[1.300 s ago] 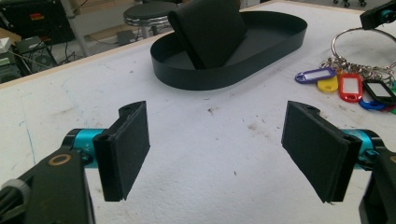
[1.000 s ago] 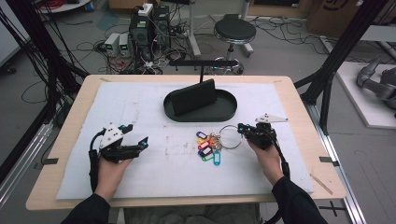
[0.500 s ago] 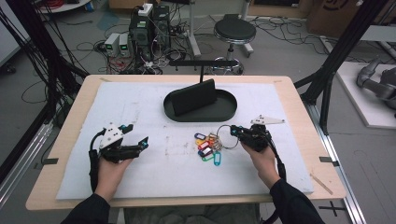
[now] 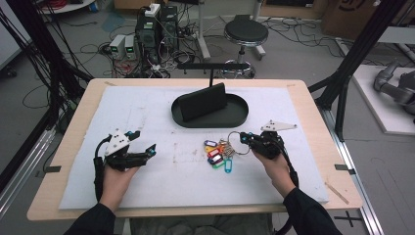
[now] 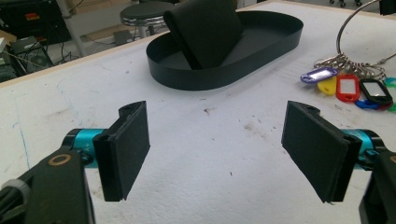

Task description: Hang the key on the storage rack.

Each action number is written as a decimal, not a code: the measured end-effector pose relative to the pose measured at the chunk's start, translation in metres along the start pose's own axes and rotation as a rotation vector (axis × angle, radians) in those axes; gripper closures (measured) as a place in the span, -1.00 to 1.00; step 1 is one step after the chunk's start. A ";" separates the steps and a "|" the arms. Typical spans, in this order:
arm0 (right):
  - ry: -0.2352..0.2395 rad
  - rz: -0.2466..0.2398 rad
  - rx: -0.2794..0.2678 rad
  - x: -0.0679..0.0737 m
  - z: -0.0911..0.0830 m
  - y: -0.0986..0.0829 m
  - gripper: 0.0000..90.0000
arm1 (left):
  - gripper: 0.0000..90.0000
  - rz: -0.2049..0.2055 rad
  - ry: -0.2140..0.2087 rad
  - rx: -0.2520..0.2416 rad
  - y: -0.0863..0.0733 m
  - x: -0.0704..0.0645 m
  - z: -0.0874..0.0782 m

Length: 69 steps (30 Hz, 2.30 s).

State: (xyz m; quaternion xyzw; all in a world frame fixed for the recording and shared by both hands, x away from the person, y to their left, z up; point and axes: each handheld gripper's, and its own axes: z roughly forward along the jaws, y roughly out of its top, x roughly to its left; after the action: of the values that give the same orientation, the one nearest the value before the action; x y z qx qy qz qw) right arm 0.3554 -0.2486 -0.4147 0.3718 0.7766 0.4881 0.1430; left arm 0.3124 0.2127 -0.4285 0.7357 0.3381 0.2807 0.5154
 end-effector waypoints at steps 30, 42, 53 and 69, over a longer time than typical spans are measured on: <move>0.108 -0.113 -0.092 -0.002 -0.032 0.050 0.95 | -0.48 -0.009 -0.017 -0.008 -0.001 0.000 0.002; 0.144 -0.135 -0.153 -0.006 -0.040 0.080 0.95 | -0.48 -0.008 -0.021 -0.006 -0.001 0.001 0.002; 0.146 -0.155 -0.196 -0.013 -0.040 0.109 0.95 | -0.48 -0.014 -0.020 -0.005 -0.002 0.002 0.002; 0.110 -0.161 -0.243 -0.025 -0.028 0.146 0.95 | -0.48 -0.015 -0.018 -0.010 -0.001 0.003 0.002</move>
State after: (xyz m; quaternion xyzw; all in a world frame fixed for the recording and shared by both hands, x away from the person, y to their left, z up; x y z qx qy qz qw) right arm 0.4204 -0.2490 -0.2790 0.2611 0.7456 0.5852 0.1827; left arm 0.3153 0.2144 -0.4300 0.7329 0.3376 0.2720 0.5243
